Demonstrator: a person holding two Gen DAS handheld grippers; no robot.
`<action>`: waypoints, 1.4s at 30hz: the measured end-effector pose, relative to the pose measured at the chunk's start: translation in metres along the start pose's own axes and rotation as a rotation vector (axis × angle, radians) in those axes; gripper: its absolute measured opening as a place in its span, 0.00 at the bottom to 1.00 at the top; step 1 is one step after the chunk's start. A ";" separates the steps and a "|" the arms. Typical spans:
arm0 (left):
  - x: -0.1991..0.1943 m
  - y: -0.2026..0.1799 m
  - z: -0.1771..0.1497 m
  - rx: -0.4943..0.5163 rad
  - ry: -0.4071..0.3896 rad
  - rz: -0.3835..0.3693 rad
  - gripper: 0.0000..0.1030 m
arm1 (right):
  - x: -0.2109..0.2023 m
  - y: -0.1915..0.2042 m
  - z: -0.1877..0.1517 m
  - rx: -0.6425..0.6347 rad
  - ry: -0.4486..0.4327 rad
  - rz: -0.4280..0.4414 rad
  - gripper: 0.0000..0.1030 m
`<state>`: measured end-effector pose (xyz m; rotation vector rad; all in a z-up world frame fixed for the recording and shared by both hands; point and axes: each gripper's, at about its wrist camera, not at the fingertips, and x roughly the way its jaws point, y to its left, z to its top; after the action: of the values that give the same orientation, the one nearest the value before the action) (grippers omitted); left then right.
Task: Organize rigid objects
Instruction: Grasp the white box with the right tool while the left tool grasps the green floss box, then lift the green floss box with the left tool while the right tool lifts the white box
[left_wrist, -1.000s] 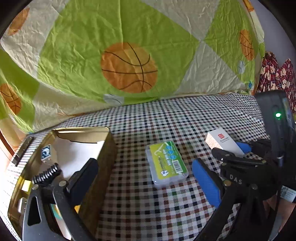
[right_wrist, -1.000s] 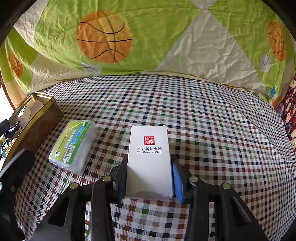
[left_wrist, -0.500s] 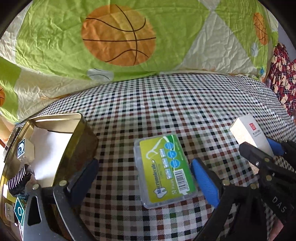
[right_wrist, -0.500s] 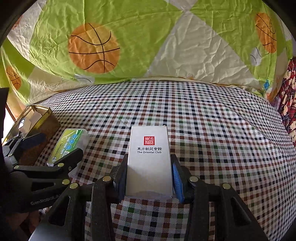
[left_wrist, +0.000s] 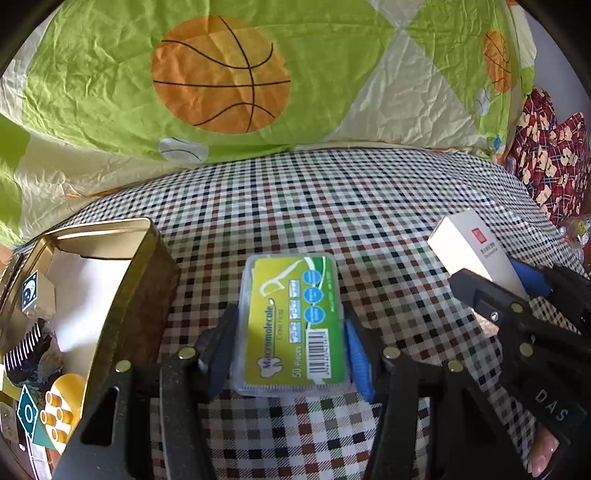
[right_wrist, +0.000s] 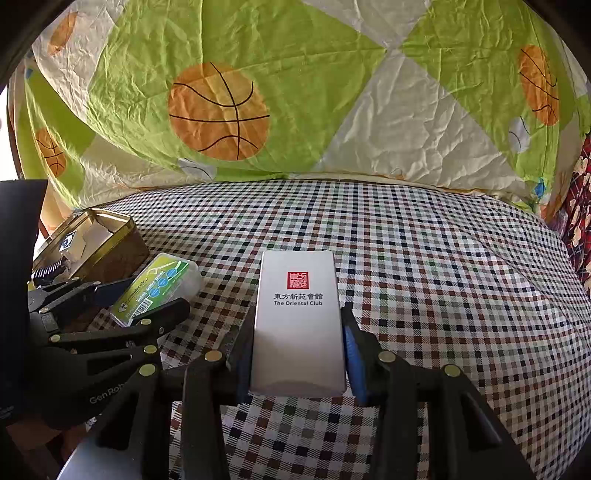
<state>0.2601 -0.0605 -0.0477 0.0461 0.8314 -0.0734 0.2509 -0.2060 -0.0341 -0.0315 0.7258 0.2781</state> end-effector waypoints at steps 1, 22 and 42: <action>-0.004 0.000 -0.001 -0.001 -0.015 0.006 0.52 | -0.001 0.000 0.000 0.004 -0.007 0.001 0.43; -0.063 0.008 -0.024 -0.023 -0.232 0.070 0.52 | -0.028 0.014 -0.010 -0.028 -0.129 -0.011 0.43; -0.098 0.005 -0.049 -0.003 -0.323 0.085 0.52 | -0.055 0.024 -0.023 -0.043 -0.233 -0.007 0.43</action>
<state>0.1585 -0.0479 -0.0083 0.0649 0.5065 0.0016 0.1906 -0.1989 -0.0140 -0.0420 0.4880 0.2854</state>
